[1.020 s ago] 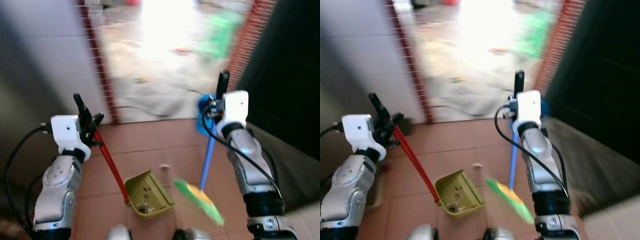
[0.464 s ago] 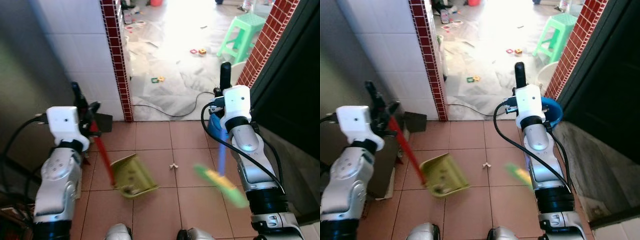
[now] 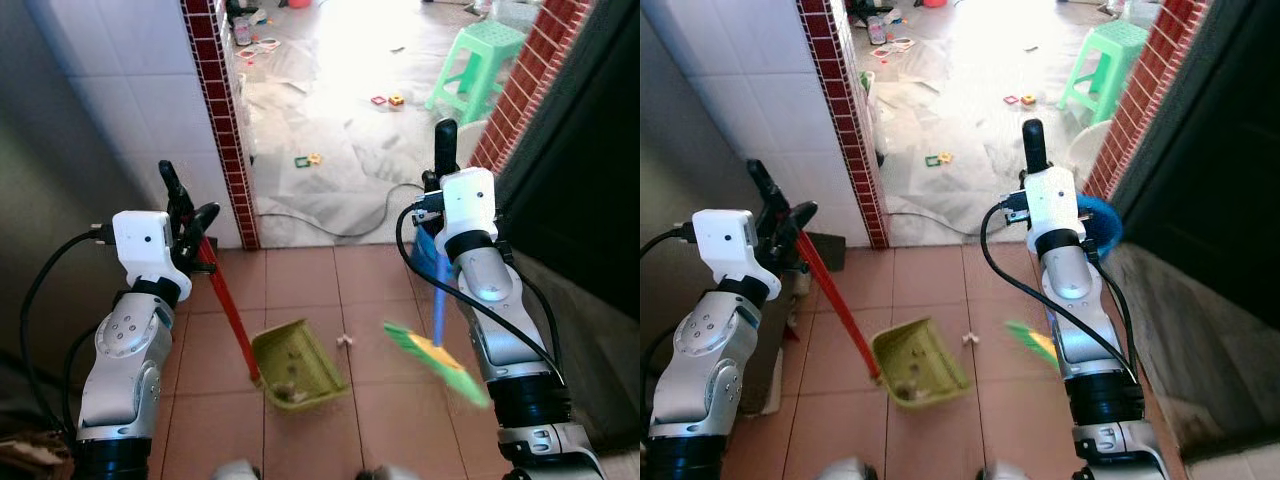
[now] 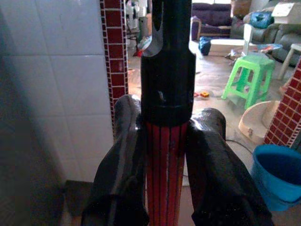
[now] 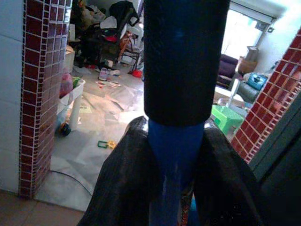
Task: Sweep floor
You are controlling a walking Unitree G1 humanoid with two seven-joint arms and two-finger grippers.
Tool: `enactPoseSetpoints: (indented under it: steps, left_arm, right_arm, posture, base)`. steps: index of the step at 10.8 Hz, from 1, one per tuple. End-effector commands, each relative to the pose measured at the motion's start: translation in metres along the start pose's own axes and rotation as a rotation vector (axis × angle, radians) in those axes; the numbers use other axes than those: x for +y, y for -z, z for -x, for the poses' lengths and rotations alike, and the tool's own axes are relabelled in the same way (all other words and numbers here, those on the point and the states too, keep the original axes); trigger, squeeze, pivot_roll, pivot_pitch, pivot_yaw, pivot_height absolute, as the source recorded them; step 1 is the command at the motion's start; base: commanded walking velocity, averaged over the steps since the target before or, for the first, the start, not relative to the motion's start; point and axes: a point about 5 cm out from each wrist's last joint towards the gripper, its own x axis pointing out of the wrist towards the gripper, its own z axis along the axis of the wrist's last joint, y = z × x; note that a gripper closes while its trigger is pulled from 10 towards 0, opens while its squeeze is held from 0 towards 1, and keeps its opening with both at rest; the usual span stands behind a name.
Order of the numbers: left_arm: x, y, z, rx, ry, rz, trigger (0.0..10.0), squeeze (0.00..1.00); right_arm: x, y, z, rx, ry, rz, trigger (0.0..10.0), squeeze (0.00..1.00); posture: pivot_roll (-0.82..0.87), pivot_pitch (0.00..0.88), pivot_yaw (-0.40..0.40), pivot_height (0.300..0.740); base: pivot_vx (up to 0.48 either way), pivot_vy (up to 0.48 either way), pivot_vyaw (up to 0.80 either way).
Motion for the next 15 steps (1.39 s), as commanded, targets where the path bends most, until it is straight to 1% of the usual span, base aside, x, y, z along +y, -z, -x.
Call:
enactPoseSetpoints:
  steps: [1,5,7,8,9,11,12,13,14,15]
  left_arm:
    - [-0.001,-0.014,-0.003,-0.071,0.01,-0.017,10.0,0.0]
    - [-0.009,-0.012,-0.005,-0.06,0.03,0.001,10.0,0.0]
    - [-0.007,-0.008,-0.005,-0.037,0.014,-0.02,10.0,0.0]
    - [-0.005,-0.006,-0.005,-0.032,0.028,-0.064,10.0,0.0]
    - [-0.003,-0.006,-0.005,-0.033,0.021,-0.09,10.0,0.0]
    - [-0.001,-0.009,-0.007,-0.037,0.041,-0.139,10.0,0.0]
    - [0.002,-0.009,-0.007,-0.024,0.058,-0.187,10.0,0.0]
    - [0.003,-0.005,-0.007,0.003,0.074,-0.188,10.0,0.0]
    - [-0.001,0.006,-0.007,0.054,0.109,-0.181,10.0,0.0]
    - [-0.011,0.013,-0.009,0.076,0.155,-0.177,10.0,0.0]
  right_arm:
    - [0.001,-0.016,-0.006,-0.08,-0.001,0.014,10.0,0.0]
    - [0.0,-0.016,-0.008,-0.082,0.01,0.012,10.0,0.0]
    - [0.001,-0.015,-0.009,-0.075,0.013,0.006,10.0,0.0]
    - [0.0,-0.011,-0.01,-0.058,0.018,0.001,10.0,0.0]
    - [-0.001,-0.009,-0.01,-0.047,0.025,-0.012,10.0,0.0]
    - [0.0,-0.006,-0.012,-0.028,0.027,-0.029,10.0,0.0]
    - [0.0,-0.004,-0.012,-0.019,0.031,-0.038,10.0,0.0]
    - [0.001,-0.002,-0.012,-0.01,0.039,-0.047,10.0,0.0]
    - [0.002,0.001,-0.012,0.001,0.049,-0.102,10.0,0.0]
    - [0.002,0.006,-0.013,0.028,0.059,-0.144,10.0,0.0]
  posture:
    - [-0.01,0.046,-0.004,0.74]
    - [-0.01,0.042,-0.005,0.74]
    - [-0.01,0.041,-0.006,0.74]
    - [-0.01,0.04,-0.007,0.74]
    - [-0.01,0.038,-0.006,0.74]
    - [-0.01,0.035,-0.007,0.74]
    - [-0.01,0.035,-0.008,0.74]
    - [-0.01,0.035,-0.008,0.74]
    - [-0.01,0.038,-0.008,0.74]
    - [-0.01,0.041,-0.012,0.74]
  base:
    - [0.469,0.0,0.0]
    - [0.456,0.0,0.0]
    - [0.0,0.0,0.0]
    - [0.0,0.0,0.0]
    - [0.0,0.0,0.0]
    - [0.0,0.0,0.0]
    - [0.0,0.0,0.0]
    - [0.0,0.0,0.0]
    - [0.0,0.0,0.0]
    - [0.0,0.0,0.0]
